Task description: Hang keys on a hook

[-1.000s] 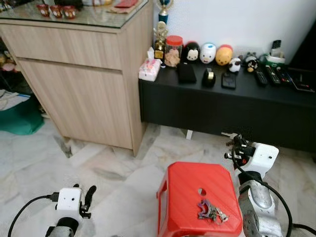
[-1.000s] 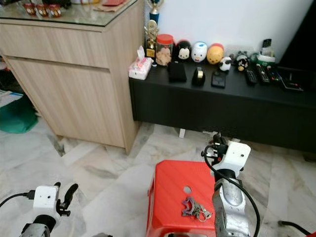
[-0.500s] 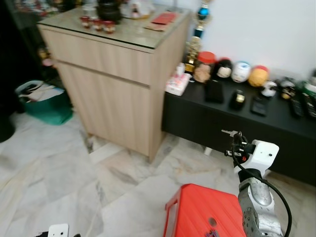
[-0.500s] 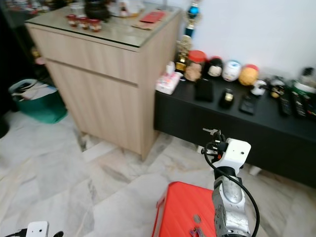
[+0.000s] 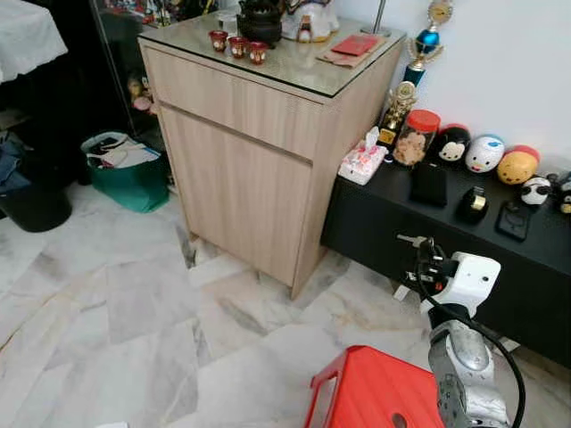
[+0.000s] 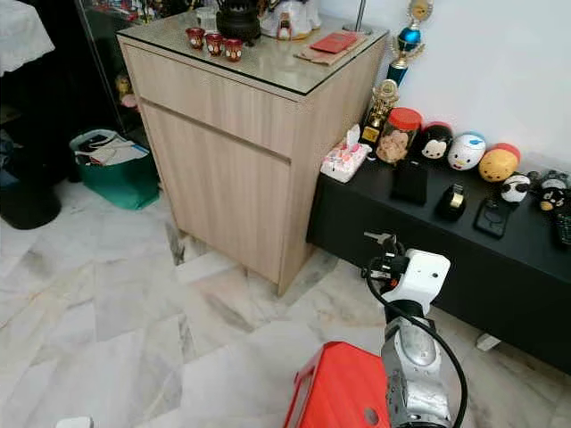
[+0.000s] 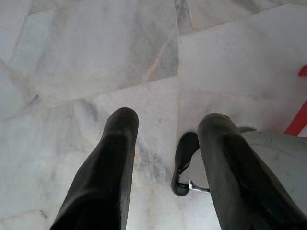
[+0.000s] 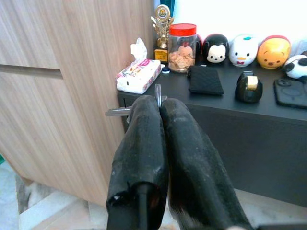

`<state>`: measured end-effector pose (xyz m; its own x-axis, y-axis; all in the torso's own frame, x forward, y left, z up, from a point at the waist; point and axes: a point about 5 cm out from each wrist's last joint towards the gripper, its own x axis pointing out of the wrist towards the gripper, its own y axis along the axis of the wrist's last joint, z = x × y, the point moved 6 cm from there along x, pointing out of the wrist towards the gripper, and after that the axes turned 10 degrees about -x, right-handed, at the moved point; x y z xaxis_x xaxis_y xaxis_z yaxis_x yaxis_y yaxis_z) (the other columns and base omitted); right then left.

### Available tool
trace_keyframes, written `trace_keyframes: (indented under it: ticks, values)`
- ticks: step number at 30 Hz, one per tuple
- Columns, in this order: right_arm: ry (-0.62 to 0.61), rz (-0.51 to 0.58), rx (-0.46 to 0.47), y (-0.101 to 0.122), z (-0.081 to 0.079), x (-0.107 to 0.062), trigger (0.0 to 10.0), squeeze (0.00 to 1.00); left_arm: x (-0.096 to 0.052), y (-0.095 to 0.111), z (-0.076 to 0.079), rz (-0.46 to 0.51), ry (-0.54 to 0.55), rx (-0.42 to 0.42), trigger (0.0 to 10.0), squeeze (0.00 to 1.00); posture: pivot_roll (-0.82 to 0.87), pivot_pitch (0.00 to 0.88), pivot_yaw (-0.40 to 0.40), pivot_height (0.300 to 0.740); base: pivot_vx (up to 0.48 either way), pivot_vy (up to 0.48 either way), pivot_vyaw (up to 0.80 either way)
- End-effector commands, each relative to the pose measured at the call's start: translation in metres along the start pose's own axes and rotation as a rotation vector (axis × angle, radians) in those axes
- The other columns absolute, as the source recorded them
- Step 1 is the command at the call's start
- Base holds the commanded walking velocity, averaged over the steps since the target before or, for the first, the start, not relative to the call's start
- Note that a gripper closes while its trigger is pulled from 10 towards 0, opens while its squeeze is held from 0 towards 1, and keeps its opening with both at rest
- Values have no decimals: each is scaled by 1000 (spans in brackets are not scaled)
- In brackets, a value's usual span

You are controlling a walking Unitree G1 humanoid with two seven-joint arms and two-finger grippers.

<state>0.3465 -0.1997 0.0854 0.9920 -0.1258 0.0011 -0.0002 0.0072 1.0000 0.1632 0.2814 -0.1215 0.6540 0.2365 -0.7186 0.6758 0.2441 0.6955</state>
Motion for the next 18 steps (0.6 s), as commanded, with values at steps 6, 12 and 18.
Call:
trace_keyframes:
  ticks: [6, 12, 18]
  values:
    - [-31, -24, 6, -4, 6, 0, 10000, 0, -3, -13, -4, -35, 8, -35, 10000, 0, 83, 0, -87, 718, -146, 0, 0]
    - [-51, -31, 19, -6, 10, 0, 10000, 0, -5, -17, -10, -56, 22, -54, 10000, 0, 83, 0, -84, 718, 0, 0, 0]
    - [-58, -36, 30, -6, 8, 1, 10000, 0, -6, -23, -12, -81, 26, -53, 10000, 0, 81, 0, -79, 718, 0, 0, 0]
